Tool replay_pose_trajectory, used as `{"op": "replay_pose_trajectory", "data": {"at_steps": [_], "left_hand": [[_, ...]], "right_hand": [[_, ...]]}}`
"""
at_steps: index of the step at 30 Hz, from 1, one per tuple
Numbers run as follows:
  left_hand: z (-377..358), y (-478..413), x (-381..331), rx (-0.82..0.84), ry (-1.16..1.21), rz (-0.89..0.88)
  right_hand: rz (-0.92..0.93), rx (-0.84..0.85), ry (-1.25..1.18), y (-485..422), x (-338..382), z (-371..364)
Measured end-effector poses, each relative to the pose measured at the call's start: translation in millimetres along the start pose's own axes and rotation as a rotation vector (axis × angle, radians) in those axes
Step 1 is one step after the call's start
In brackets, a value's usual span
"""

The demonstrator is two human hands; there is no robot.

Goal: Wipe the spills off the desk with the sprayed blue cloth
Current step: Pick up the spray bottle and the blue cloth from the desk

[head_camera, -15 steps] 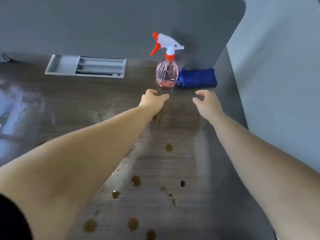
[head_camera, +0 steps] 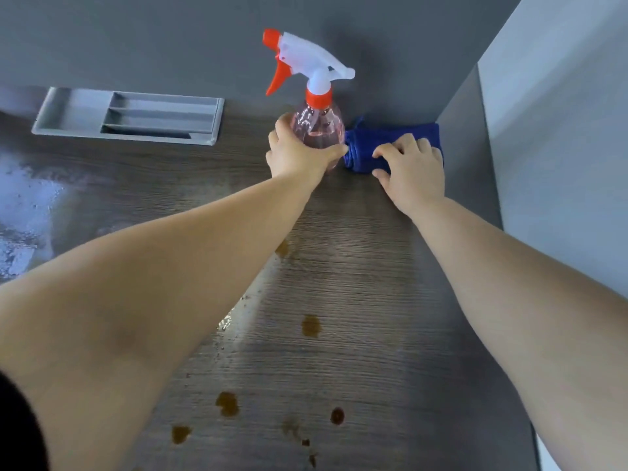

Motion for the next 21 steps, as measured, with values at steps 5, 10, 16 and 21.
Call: {"op": "replay_pose_trajectory", "data": {"at_steps": [5, 10, 16, 21], "left_hand": [[-2.9, -1.5, 1.3, -0.023, 0.023, -0.068], [3.3, 23.1, 3.4, 0.043, -0.036, -0.115], [7.4, 92.7, 17.5, 0.174, -0.065, -0.174], [15.1, 164.8, 23.1, 0.306, -0.074, -0.257]], "right_hand": [[0.051, -0.036, 0.059, -2.6, 3.4, -3.4], [0.062, -0.031, -0.033, 4.1, -5.8, 9.5], [-0.138, -0.026, -0.296, 75.4, -11.1, 25.7], [-0.366, -0.012, -0.603, 179.4, -1.2, 22.9]]}}
Point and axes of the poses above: each hand's wrist, its own y-axis away from the middle knuckle, its own z-axis out of the back of the hand, x = y × z, the point moved 4 cm from there along -y, towards the middle knuckle, and after that the axes turned 13 degrees about x, right-handed, at the moved point
